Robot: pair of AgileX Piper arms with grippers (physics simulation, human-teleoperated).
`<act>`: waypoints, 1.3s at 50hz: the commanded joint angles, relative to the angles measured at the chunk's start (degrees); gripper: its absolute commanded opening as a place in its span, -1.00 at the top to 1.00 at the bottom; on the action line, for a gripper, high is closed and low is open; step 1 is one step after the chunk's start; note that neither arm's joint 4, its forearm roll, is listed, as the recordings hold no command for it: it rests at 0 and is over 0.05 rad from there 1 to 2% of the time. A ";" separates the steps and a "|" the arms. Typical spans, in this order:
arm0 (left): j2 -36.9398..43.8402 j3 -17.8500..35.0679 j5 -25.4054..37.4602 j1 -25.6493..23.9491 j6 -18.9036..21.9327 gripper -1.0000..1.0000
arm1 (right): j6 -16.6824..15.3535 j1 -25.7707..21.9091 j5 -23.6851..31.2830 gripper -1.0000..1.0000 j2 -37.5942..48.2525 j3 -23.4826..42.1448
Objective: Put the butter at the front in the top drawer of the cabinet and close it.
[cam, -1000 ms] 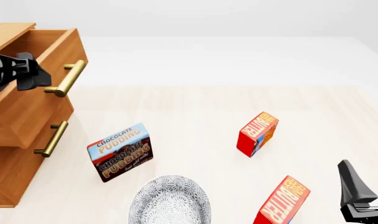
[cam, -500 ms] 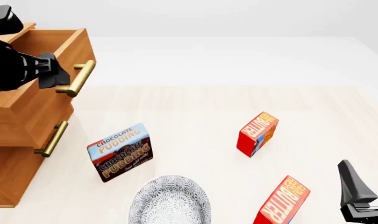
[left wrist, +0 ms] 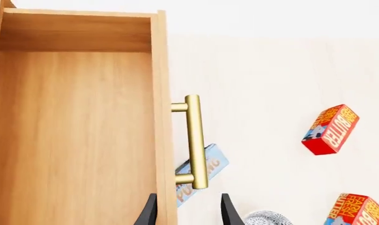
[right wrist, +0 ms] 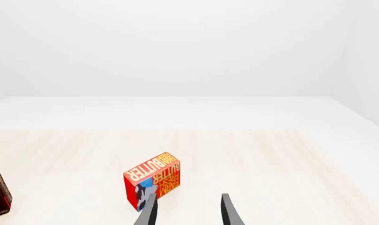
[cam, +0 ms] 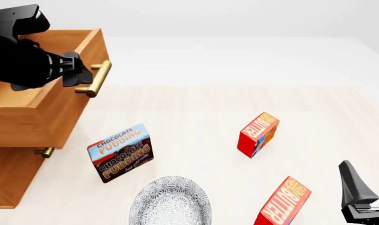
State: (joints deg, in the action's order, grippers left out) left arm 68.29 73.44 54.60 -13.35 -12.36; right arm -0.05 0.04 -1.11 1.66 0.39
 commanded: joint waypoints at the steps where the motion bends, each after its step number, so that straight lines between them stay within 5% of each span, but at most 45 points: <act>1: 1.16 -0.65 -1.10 -4.09 -1.94 -1.00 | 0.03 0.00 0.52 -1.00 -0.66 -0.09; 37: 6.53 1.70 -4.63 -13.36 -5.37 -1.00 | 0.03 0.00 0.52 -1.00 -0.66 -0.09; 65: 3.96 13.64 7.05 -9.00 2.27 -1.00 | 0.03 -0.01 0.51 -1.00 -0.64 -0.09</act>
State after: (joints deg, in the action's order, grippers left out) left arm 74.56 79.87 59.25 -21.51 -15.75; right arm -0.05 0.03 -1.11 1.67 0.39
